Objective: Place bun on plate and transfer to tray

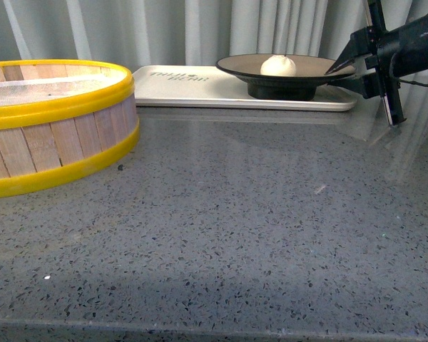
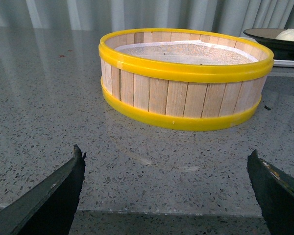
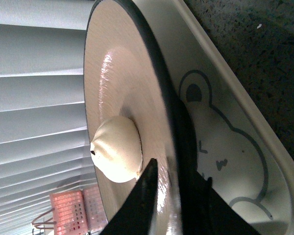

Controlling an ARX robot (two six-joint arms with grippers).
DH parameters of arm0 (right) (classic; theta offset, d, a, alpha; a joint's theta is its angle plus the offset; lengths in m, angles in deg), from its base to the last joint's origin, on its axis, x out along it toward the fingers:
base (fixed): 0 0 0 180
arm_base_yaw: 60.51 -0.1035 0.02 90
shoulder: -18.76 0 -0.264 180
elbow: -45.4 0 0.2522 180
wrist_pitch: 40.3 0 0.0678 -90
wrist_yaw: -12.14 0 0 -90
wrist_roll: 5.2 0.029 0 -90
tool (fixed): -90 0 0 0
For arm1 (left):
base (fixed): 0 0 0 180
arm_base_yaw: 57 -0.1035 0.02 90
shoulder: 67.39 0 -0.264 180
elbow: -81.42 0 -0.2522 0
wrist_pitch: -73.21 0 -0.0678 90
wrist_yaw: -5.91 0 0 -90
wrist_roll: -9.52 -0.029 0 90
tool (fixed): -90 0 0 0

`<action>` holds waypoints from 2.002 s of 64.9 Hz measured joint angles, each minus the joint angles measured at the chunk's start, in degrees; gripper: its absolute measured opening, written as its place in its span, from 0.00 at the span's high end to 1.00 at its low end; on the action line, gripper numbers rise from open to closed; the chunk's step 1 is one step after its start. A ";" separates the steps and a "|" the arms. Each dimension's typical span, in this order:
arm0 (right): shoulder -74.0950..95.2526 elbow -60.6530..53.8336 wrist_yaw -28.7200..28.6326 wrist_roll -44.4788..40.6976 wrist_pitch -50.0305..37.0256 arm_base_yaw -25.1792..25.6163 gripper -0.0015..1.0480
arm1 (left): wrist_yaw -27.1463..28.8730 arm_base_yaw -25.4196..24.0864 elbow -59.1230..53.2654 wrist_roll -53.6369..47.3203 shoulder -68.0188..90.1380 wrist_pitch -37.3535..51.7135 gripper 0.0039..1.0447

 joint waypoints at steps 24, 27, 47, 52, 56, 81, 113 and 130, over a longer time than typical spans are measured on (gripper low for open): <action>-0.13 0.63 1.57 0.59 -1.01 0.22 0.21 | 0.00 0.00 0.00 0.00 0.00 0.00 0.06; -0.76 -0.31 1.84 0.94 -1.68 0.22 0.13 | 0.00 0.00 0.00 0.00 0.00 0.00 0.06; -14.71 -15.80 3.06 1.73 -8.66 1.66 0.08 | 0.00 0.00 0.00 0.00 0.00 0.00 0.06; -19.30 -20.79 3.28 1.60 -10.36 2.71 0.08 | 0.00 0.00 0.00 0.00 0.00 0.00 0.06; -23.37 -25.14 4.42 0.94 -11.74 3.67 0.08 | 0.00 0.00 0.00 0.00 0.00 0.00 0.06; -64.32 -68.22 32.55 -40.17 -23.06 22.67 0.08 | -0.02 0.00 0.00 0.00 0.00 0.00 0.06; -91.93 -93.74 6.99 -69.96 -26.51 22.14 0.78 | 0.00 0.00 0.00 0.00 -0.04 0.00 0.06; -100.17 -96.48 14.99 -70.51 -21.29 13.70 0.98 | 0.00 0.00 0.00 0.00 -0.02 0.00 0.06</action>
